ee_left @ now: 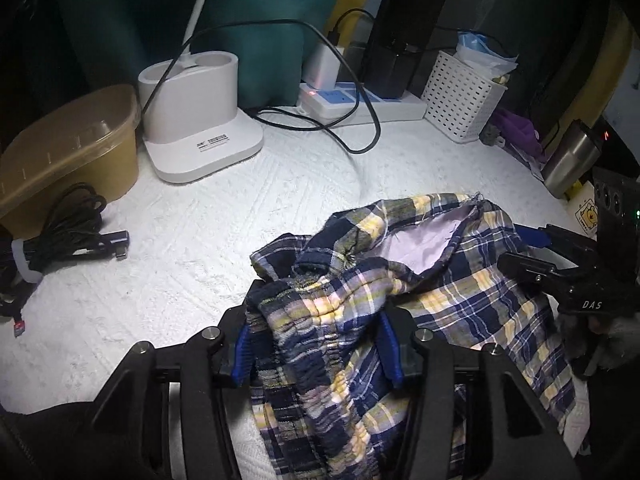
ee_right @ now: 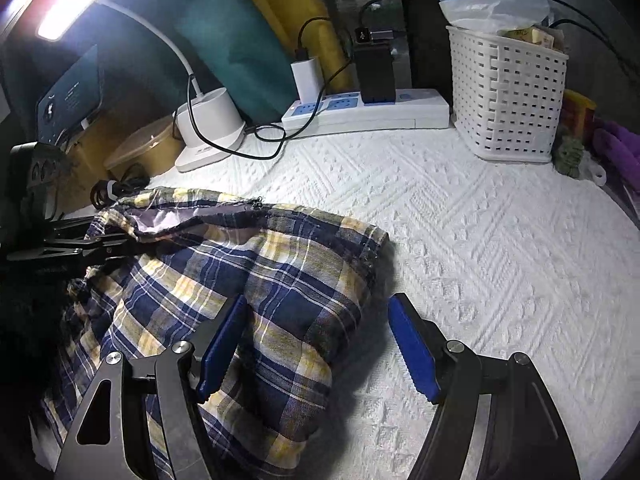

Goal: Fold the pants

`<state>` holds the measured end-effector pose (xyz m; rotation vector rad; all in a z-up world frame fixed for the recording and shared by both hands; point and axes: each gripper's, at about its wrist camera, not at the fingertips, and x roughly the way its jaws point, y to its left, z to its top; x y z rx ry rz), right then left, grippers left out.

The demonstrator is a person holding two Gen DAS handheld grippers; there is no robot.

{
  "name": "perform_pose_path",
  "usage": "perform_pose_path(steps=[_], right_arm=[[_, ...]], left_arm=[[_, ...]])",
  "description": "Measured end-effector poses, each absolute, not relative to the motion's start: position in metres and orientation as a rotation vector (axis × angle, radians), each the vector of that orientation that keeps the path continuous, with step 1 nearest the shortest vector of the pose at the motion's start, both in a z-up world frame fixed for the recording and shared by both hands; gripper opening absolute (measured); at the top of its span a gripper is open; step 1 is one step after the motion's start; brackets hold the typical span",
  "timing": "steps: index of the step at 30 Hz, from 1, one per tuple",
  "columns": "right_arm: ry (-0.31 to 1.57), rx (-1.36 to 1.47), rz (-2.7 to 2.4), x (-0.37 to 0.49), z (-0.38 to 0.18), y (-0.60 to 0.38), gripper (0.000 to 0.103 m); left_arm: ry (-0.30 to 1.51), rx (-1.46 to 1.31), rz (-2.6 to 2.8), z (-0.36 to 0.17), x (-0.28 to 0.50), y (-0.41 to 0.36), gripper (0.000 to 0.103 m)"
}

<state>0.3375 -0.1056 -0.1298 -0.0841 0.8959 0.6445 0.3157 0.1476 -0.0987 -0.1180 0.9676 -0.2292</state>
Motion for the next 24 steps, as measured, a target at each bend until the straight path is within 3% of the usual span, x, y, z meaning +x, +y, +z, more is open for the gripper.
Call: perform_pose_path(steps=[7, 10, 11, 12, 14, 24], right_arm=[[0.870, -0.086, 0.630, 0.334, -0.117, -0.110, 0.074], [0.866, -0.083, 0.618, 0.333, -0.113, -0.114, 0.075], [0.871, -0.078, 0.619, 0.333, -0.112, -0.116, 0.080], [0.874, -0.074, 0.622, 0.333, -0.111, -0.116, 0.086], [0.881, -0.066, 0.640, 0.331, -0.110, -0.117, 0.089], [0.922, -0.084, 0.698, 0.330, -0.131, -0.099, 0.089]], left_arm=[[0.938, -0.115, -0.212, -0.081, 0.304, 0.152, 0.052], [0.907, -0.128, -0.211, -0.071, 0.293, 0.157, 0.070], [0.900, -0.137, -0.211, -0.069, 0.289, 0.160, 0.075], [0.896, -0.146, -0.212, -0.068, 0.285, 0.162, 0.076], [0.906, -0.155, -0.221, -0.069, 0.278, 0.163, 0.077], [0.994, -0.127, -0.281, -0.107, 0.295, 0.146, 0.078]])
